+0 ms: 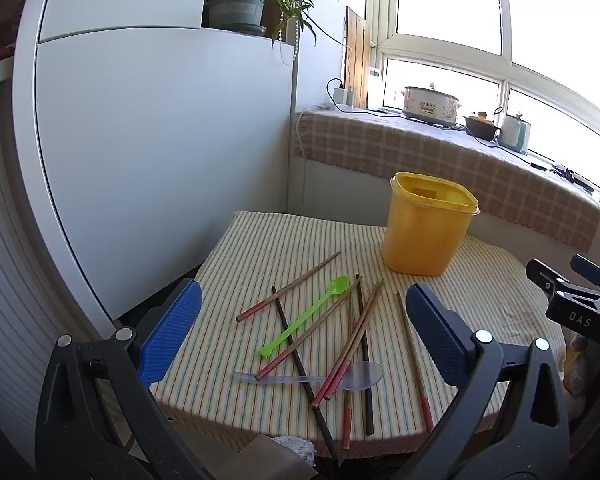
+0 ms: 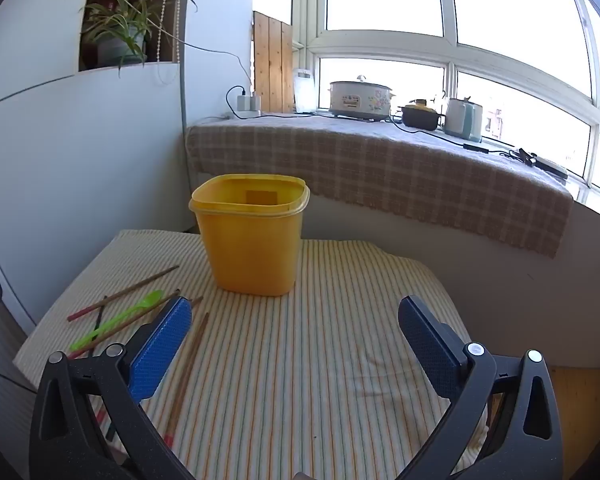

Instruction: Organize utensils

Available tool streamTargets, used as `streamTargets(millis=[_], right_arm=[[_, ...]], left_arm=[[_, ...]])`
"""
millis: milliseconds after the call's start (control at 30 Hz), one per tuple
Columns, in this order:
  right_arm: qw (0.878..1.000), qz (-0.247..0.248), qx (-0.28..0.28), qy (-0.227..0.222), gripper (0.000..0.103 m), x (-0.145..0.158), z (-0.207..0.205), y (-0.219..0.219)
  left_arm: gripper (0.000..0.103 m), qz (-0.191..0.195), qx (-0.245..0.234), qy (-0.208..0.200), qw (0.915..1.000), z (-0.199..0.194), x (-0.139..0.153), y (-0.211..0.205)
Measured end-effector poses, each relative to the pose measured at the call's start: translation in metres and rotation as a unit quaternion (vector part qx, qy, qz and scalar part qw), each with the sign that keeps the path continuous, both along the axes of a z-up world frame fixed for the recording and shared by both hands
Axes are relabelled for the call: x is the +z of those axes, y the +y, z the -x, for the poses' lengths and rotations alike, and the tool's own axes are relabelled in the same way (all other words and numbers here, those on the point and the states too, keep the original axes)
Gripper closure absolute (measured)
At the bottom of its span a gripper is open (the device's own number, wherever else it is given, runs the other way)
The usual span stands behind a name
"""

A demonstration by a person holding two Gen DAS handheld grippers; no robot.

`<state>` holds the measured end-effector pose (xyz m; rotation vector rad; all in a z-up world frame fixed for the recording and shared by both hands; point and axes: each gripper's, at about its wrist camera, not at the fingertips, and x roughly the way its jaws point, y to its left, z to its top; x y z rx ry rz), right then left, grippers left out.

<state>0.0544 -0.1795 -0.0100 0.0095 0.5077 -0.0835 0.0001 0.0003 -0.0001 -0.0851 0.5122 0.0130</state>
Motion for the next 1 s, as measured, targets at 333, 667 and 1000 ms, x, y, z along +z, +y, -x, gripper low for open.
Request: streamTargets(millis=[333,667,1000], right_arm=[[1.000,-0.005,0.001,-0.003,0.001,-0.0002,0.0013,-0.0013],[1.000,-0.004,0.001,-0.003,0.001,0.0016,0.0018,0.0000],[1.000,-0.004,0.003,-0.003,0.001,0.0016,0.0020,0.0008]], left_arm=[[0.000,-0.001,0.000,-0.005,1.0000,0.0004,0.0001,-0.0002],[0.000,-0.004,-0.002,-0.007,1.0000,0.0024,0.0073,0.0001],[0.000,-0.001,-0.001,-0.008,1.0000,0.0018,0.0059,-0.0005]])
